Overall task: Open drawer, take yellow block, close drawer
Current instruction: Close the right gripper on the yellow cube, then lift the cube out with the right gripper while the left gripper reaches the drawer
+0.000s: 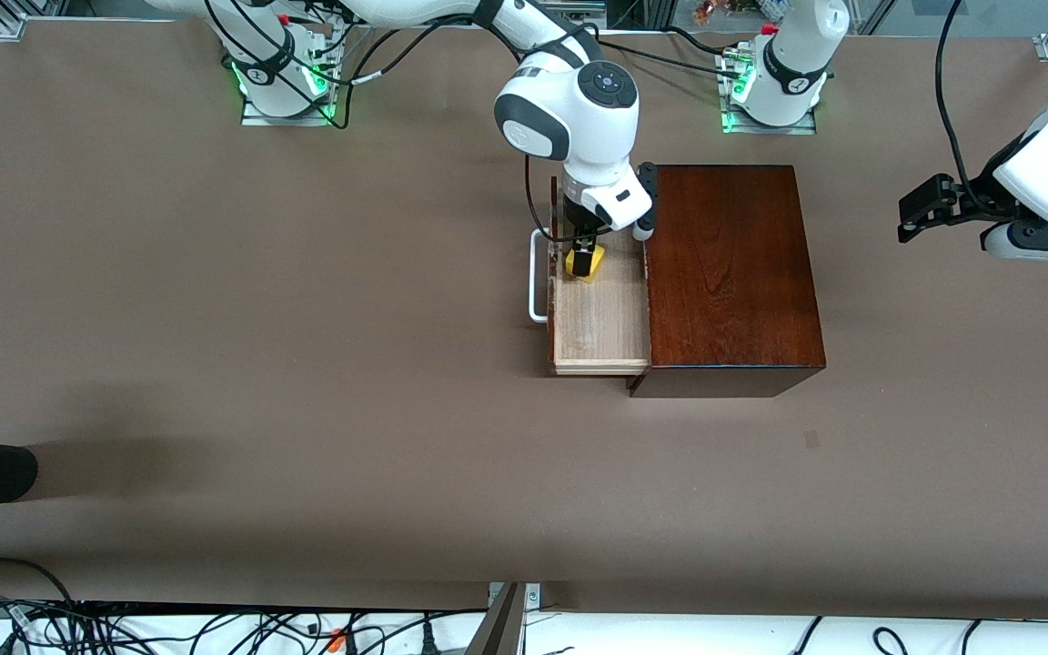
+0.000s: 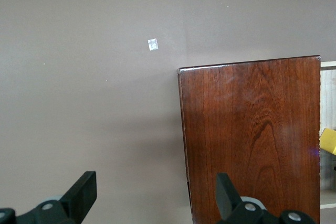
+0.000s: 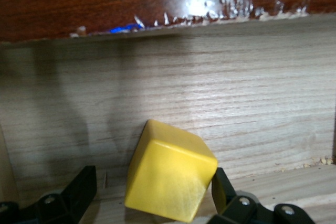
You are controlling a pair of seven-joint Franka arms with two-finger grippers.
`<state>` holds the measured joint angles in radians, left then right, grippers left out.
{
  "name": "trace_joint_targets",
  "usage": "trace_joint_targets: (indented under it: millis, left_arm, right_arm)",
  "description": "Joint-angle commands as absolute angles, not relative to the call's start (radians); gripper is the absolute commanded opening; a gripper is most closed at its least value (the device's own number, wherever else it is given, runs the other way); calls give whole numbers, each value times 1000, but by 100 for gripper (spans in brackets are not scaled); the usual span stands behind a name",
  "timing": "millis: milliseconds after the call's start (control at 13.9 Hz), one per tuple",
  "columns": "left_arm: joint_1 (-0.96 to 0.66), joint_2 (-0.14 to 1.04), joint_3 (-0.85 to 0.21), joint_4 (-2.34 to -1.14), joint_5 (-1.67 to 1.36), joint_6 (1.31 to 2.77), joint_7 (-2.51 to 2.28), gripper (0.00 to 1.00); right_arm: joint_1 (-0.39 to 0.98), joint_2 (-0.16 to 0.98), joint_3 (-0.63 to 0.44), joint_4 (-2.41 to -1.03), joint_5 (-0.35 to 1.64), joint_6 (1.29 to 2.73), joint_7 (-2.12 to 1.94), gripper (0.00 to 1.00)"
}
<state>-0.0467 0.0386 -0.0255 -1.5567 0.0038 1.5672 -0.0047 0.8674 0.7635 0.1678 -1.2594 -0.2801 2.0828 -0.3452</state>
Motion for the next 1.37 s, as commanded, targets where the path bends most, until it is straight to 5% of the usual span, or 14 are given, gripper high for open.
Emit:
trace_joint_targets:
  millis: [0,144,360,720,1296]
  left_arm:
    - [-51,37,-25,-1539,9,1551,9,100]
    - [-51,37,-25,-1539,9,1551,9,100]
    - [-51,37,-25,-1537,9,1551,9,100]
    - [-52,37,-25,-1537,9,1551,15,100]
    - [-67,38,-26,-1537,12,1551,12,100]
  right_arm:
    - [868,778,170,-1229,-287,2086,-330,68]
    - [868,773,169,-1229,-285,2077,-328,32]
    - [867,765,164,-1223,-281,2046,-330,8]
    - [836,744,175,-1063,-221,1850,-331,5]
    - [649,542,166,-1066,-54,1688,-344,5]
